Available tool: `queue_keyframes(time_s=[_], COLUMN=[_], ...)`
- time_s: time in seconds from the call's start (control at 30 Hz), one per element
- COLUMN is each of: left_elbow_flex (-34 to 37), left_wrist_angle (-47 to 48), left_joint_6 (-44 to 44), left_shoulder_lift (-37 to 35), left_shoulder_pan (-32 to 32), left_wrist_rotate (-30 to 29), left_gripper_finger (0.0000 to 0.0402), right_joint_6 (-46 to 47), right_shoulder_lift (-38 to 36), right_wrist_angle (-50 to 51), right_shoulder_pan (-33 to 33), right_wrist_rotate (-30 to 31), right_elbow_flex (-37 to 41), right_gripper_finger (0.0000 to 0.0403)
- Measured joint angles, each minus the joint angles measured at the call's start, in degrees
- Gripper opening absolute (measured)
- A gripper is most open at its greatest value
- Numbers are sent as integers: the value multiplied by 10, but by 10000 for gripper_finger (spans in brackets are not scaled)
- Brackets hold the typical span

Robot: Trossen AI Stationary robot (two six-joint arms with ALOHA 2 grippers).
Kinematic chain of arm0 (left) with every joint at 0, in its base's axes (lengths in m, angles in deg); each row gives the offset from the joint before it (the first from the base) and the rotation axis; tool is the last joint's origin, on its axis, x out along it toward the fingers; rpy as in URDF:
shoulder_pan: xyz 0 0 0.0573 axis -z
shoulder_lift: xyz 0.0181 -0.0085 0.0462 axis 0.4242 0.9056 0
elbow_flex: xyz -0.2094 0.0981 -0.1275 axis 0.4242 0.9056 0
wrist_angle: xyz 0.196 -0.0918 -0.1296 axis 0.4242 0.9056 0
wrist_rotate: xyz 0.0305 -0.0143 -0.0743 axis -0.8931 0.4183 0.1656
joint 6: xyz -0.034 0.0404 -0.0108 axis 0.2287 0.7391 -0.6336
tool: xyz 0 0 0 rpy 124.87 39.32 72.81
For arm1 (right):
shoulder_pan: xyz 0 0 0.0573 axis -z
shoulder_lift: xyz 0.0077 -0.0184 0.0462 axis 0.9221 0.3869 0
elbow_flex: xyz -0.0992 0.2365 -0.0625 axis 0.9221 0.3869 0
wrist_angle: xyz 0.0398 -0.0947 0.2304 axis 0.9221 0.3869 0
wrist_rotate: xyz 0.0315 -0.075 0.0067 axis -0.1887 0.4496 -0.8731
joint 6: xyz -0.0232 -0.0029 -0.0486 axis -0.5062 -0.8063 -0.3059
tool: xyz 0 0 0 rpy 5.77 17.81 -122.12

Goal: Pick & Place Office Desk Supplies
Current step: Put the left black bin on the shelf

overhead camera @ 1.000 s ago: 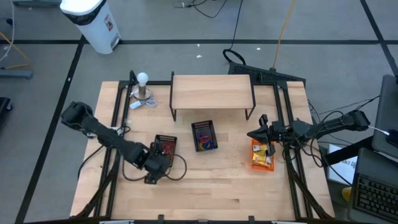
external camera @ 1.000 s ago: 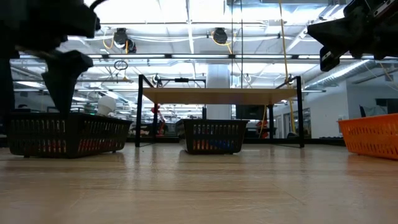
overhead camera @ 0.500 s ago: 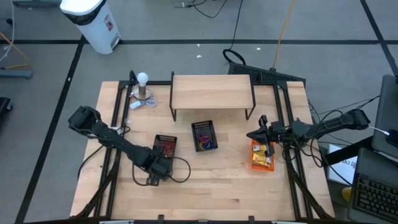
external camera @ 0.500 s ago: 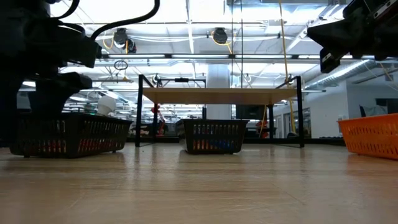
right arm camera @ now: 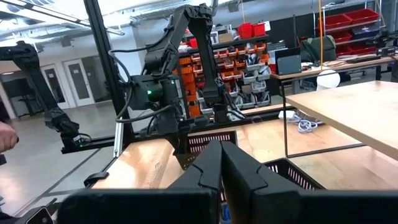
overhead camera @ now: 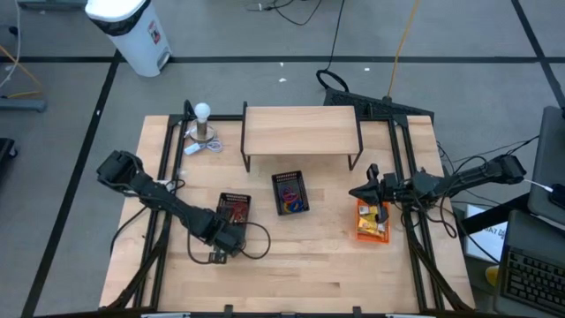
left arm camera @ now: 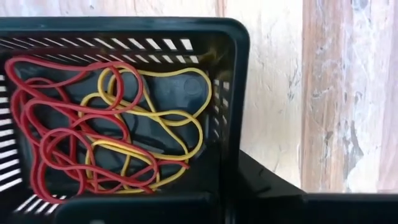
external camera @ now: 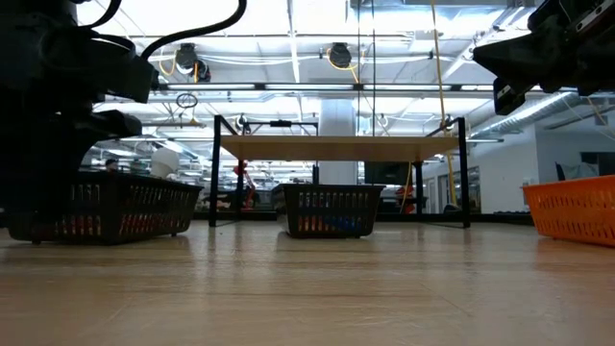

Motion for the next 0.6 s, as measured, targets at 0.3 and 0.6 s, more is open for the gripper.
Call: queue_keyframes(time_s=[0.3,0.6], left_elbow_flex=[0,-37], left_wrist_angle=[7,81], left_joint_6=[-7,-5], left_shoulder_lift=[-1,0], left_shoulder_pan=[2,7], left_wrist_rotate=[-7,-24], left_gripper_finger=[5,3], right_joint_6=[0,0], right_shoulder_lift=[8,8], right_wrist_angle=[0,0], right_shoulder_pan=[0,0], right_wrist_rotate=[0,1], right_elbow_flex=[0,0], right_gripper_finger=[0,0])
